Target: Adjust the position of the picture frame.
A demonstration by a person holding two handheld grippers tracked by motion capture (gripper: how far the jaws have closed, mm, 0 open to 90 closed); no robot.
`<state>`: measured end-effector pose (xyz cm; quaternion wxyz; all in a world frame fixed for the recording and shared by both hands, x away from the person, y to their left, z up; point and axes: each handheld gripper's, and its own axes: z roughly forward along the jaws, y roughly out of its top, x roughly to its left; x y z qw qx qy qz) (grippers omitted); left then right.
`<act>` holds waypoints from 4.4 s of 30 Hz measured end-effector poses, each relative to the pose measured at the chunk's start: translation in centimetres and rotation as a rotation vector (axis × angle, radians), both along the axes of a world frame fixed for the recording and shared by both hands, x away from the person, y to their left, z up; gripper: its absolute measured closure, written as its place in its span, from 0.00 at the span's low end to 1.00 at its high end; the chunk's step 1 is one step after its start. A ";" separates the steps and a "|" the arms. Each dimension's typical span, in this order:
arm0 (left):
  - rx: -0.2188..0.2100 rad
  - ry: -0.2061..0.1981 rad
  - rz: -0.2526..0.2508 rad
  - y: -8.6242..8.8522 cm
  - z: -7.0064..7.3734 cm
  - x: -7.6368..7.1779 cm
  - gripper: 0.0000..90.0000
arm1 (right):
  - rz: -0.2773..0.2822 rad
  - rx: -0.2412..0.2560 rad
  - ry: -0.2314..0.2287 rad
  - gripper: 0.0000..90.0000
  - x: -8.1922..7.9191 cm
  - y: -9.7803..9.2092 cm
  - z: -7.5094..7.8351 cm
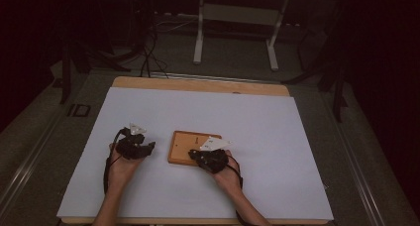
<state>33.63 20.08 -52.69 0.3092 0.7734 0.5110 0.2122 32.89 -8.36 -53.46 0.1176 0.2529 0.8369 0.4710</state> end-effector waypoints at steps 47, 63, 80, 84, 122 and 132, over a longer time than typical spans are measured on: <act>-0.187 0.046 -0.203 -0.8 -0.6 2.2 0.90 | 0.303 0.058 -0.028 0.94 -1.3 -0.7 3.1; -0.119 0.111 -0.374 -2.6 -0.8 1.4 1.00 | 0.275 0.051 -0.027 0.94 -1.0 -1.7 2.8; -0.173 0.142 -0.549 -5.6 -0.4 -1.6 1.00 | 0.154 0.016 -0.055 0.94 0.4 -4.9 3.6; -0.171 0.145 -0.606 -7.1 -0.3 -2.1 1.00 | 0.136 -0.015 -0.078 0.94 0.6 -5.5 4.1; -0.168 0.065 -0.500 -9.1 -0.1 -1.3 0.89 | -0.240 -0.093 0.030 0.80 2.0 -10.0 1.0; -0.161 0.050 -0.450 -8.5 -0.1 -1.0 0.87 | -0.384 -0.040 0.147 0.51 2.7 -10.2 0.6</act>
